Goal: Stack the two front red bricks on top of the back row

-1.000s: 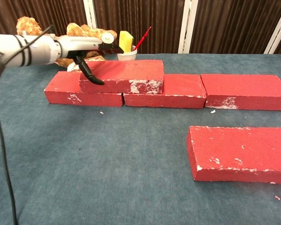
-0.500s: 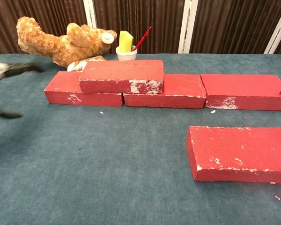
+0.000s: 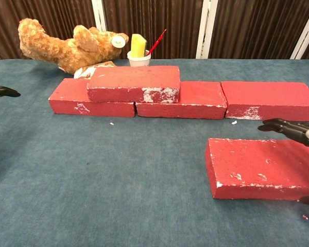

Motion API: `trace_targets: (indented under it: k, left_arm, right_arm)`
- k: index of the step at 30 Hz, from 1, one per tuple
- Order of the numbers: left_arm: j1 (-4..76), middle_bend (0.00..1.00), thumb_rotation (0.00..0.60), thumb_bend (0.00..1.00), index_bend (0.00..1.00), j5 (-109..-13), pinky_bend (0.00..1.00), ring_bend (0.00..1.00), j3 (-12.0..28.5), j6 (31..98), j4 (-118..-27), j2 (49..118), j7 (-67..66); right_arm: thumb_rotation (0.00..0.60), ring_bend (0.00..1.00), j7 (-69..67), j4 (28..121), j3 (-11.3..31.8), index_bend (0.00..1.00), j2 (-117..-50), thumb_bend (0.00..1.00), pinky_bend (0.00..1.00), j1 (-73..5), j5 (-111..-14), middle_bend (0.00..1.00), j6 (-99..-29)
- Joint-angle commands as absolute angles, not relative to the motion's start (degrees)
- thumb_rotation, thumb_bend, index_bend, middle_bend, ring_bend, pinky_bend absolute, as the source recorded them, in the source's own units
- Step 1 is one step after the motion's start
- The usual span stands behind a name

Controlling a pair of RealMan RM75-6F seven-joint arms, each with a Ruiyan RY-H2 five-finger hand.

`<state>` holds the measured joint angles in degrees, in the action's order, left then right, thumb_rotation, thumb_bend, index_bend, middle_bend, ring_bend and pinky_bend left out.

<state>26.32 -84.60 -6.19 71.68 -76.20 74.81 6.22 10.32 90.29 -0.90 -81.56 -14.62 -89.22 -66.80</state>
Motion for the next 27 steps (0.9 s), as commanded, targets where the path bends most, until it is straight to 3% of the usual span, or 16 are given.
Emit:
trace_targets:
  k: [1,7,13,14,16,18,19,22,27]
  left_arm:
    - [26.03,0.0,0.6,0.21,0.0,-84.79,0.08,0.0,-5.94,71.31,-76.0,74.68,6.47]
    - [25.79,0.0,0.6,0.21,0.0,-84.43,0.08,0.0,-5.42,69.14,-76.59,73.66,6.43]
    - [25.52,0.0,0.6,0.21,0.0,-84.13,0.08,0.0,-4.76,67.65,-76.78,73.32,6.21]
    - [25.49,0.0,0.6,0.21,0.0,-84.15,0.08,0.0,-4.66,67.5,-76.74,73.32,6.29]
    - [25.37,0.0,0.6,0.21,0.0,-84.38,0.08,0.0,-4.48,67.35,-76.68,73.28,6.72]
    - [25.2,0.0,0.6,0.21,0.0,-84.72,0.08,0.0,-4.36,67.37,-76.57,73.16,7.13]
    - [25.12,0.0,0.6,0.21,0.0,-84.78,0.08,0.0,-4.29,67.36,-76.51,73.15,7.14]
    - [24.78,0.0,0.6,0.21,0.0,-84.68,0.08,0.0,-4.05,67.2,-76.42,73.12,7.09]
    - [23.66,0.0,0.6,0.21,0.0,-84.29,0.08,0.0,-3.73,67.58,-76.29,73.24,7.45]
  right_arm:
    - [0.6,0.0,12.72,90.69,0.65,0.0,-82.25,0.03,0.0,-16.14,-86.15,0.0,-64.31]
    - [0.6,0.0,15.75,91.73,2.59,0.0,-81.83,0.03,0.0,-19.23,-78.91,0.0,-57.87]
    - [0.6,0.0,17.33,92.35,2.9,0.0,-81.75,0.03,0.0,-21.17,-76.22,0.0,-55.43]
    - [0.6,0.0,17.42,92.21,2.95,0.03,-81.84,0.04,0.04,-21.29,-76.2,0.01,-55.6]
    - [0.6,0.07,16.74,91.99,3.07,0.21,-82.17,0.07,0.19,-21.39,-76.39,0.15,-56.24]
    - [0.6,0.25,16.02,91.87,3.02,0.49,-82.25,0.12,0.4,-21.49,-76.49,0.37,-56.54]
    - [0.6,0.33,15.75,91.83,2.96,0.58,-82.18,0.15,0.48,-21.61,-76.68,0.44,-56.56]
    - [0.6,0.43,16.4,91.48,2.91,0.69,-81.91,0.2,0.56,-22.19,-76.64,0.53,-56.46]
    - [0.6,0.49,17.08,92.85,4.14,0.78,-80.36,0.21,0.59,-23.57,-75.05,0.6,-55.92]
